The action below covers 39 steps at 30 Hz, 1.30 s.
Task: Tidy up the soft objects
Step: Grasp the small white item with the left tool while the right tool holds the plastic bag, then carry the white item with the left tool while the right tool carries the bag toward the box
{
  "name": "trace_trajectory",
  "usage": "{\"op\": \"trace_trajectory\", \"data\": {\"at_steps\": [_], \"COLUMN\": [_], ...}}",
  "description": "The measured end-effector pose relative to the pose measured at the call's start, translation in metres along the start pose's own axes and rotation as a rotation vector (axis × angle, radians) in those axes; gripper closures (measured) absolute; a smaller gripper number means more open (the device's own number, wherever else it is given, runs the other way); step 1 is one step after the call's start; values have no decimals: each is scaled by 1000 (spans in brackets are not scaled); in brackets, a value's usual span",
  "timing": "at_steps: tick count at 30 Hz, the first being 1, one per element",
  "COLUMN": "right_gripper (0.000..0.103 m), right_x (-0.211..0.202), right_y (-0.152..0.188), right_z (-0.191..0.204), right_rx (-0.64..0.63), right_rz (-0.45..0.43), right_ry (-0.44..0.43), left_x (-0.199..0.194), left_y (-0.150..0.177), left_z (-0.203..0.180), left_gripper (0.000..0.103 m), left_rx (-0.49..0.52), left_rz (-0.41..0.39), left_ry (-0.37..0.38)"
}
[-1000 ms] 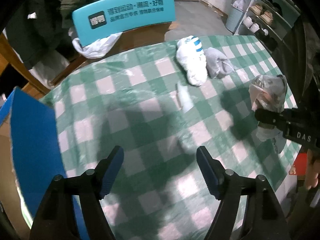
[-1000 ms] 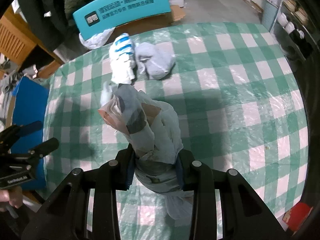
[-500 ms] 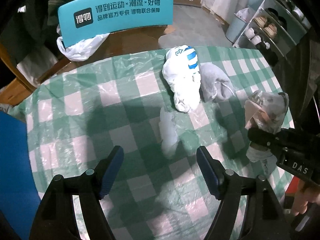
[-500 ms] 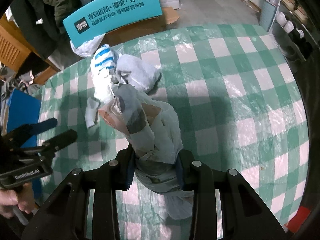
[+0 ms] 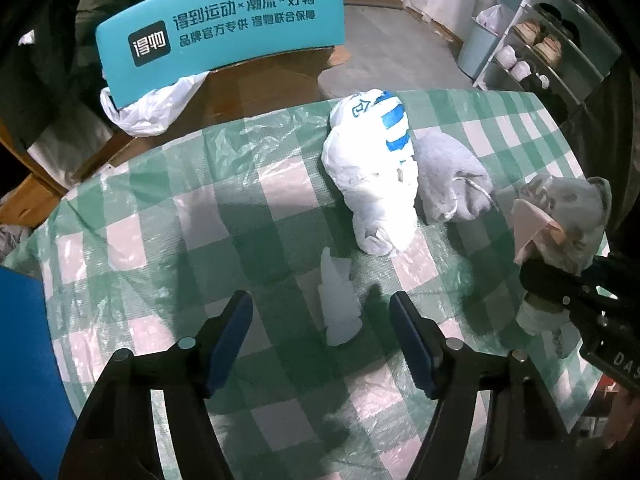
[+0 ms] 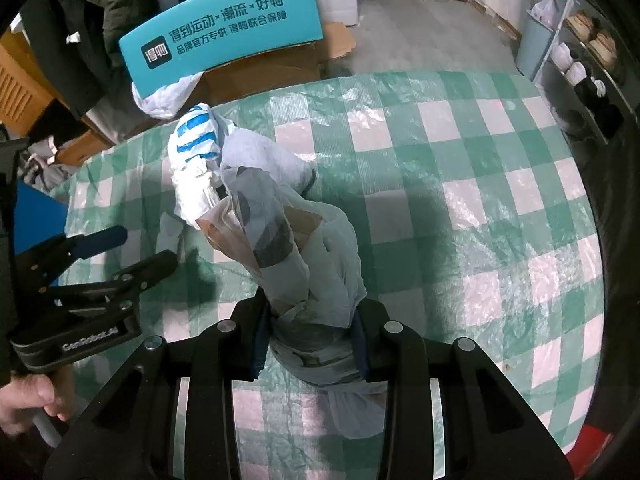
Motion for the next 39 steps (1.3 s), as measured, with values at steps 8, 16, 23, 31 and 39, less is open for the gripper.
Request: {"op": "trace_trajectory", "data": {"at_steps": [8,16,23,31,39], "right_gripper": [71,71,71,71,71], "right_x": [1,-2,-11,-29,-52], "right_y": [-2,-3,-2,-3,0], "right_z": [3,6,12,22,42], "right_rx": [-1,-1,-18,-38,-67], "right_rz": [1,-4,-12,-29,-58], "right_ry": [1,-6,-19,-38,-67], "left_x": [9,6,-5,-29,-57], "left_y": [0,-2,4,9,17], "left_z": [-6,-3,0,7,11], "left_gripper": [54,88,89,89,89], "left_rx": [30,15,33,47,77], "left_rz": [13,10,7,-14,-34], "left_ry": [-22,1,7,-1,-3]}}
Point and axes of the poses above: each gripper's, at about its wrist camera, not at the fingertips, and x roughly the way its jaws point, z to its left, y to its underside, the point moved 1 cm from there along x, roughly the way its jaws point, and after that the axes turned 4 degrees about -x, right-handed, at the moved point
